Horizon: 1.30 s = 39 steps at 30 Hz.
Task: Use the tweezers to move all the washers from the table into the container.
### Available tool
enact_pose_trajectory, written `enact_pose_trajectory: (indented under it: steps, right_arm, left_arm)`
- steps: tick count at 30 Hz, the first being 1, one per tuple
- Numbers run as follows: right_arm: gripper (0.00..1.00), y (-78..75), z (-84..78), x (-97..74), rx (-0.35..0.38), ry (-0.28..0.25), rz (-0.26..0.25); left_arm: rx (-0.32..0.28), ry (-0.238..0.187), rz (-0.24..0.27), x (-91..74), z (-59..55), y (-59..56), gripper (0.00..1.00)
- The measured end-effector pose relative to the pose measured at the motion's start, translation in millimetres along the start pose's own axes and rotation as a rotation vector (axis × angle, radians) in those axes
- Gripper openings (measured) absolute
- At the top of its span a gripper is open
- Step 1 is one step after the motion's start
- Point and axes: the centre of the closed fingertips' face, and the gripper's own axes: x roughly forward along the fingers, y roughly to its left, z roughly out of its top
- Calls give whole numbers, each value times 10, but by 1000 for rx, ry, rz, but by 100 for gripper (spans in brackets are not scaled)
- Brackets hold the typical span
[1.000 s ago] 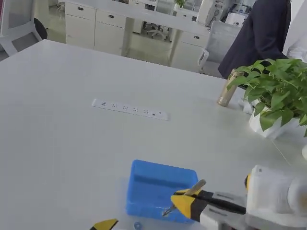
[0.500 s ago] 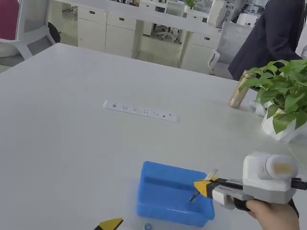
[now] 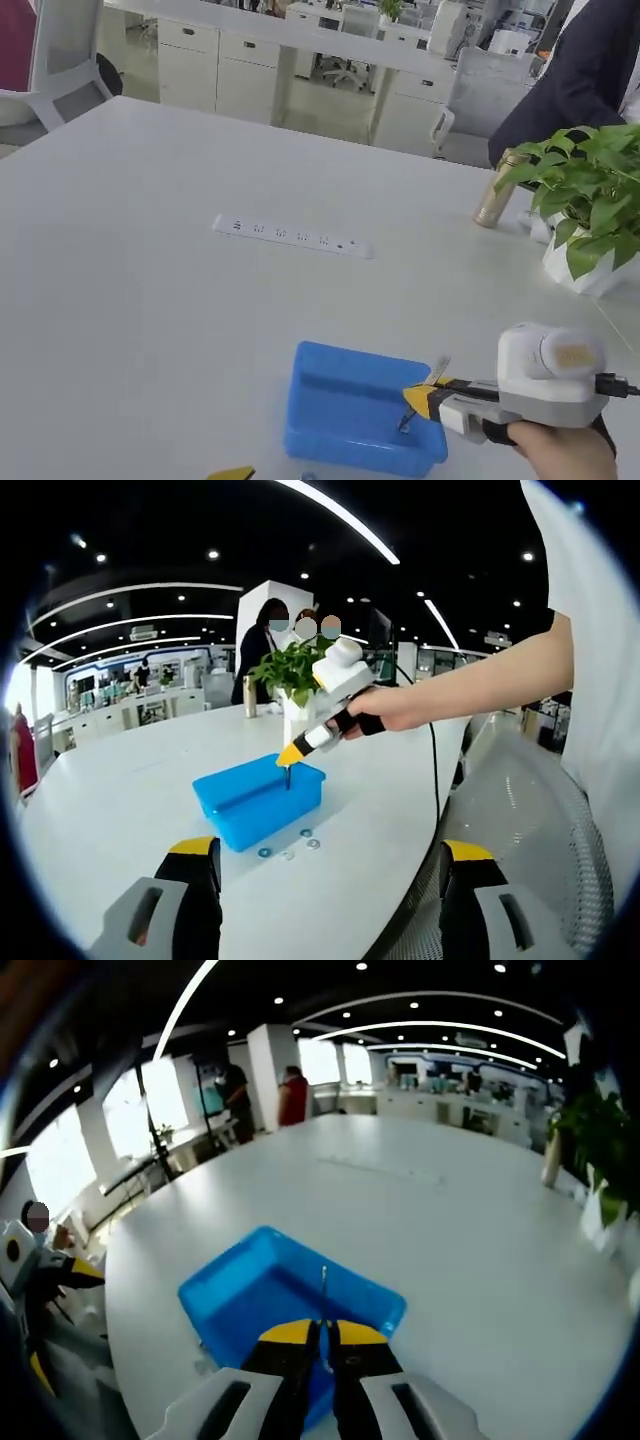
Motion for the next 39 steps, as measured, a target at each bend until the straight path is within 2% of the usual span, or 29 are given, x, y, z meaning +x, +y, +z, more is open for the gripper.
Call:
enact_pose_trajectory:
  steps: [4, 11, 14, 19, 22, 29, 33, 39]
  right_arm:
    - [3, 128, 137, -117, 5, -54, 16]
    - [3, 558, 355, -417, -23, -148, 91]
    - [3, 739, 365, -500, -12, -164, 133]
    - [3, 946, 144, -479, -9, -112, 191]
    - [3, 1033, -17, -413, 33, -91, 226]
    - [3, 998, -378, -236, 60, 15, 236]
    - [3, 1005, -426, -194, 71, 31, 241]
    - [3, 1000, -471, -147, 42, 54, 234]
  left_arm:
    - [-4, 4, 7, -5, -7, 11, 92]
    - [-17, 8, 10, -6, -15, 17, 91]
    - [-16, 14, 4, -1, -25, 6, 90]
    - [-20, 14, 0, 0, -23, -1, 90]
    - [-20, 17, -3, 1, -28, -8, 89]
    - [-26, 12, 1, -2, -22, 1, 89]
    - [-27, 14, 1, -2, -27, 1, 88]
    - [-30, 13, -1, -4, -27, -1, 87]
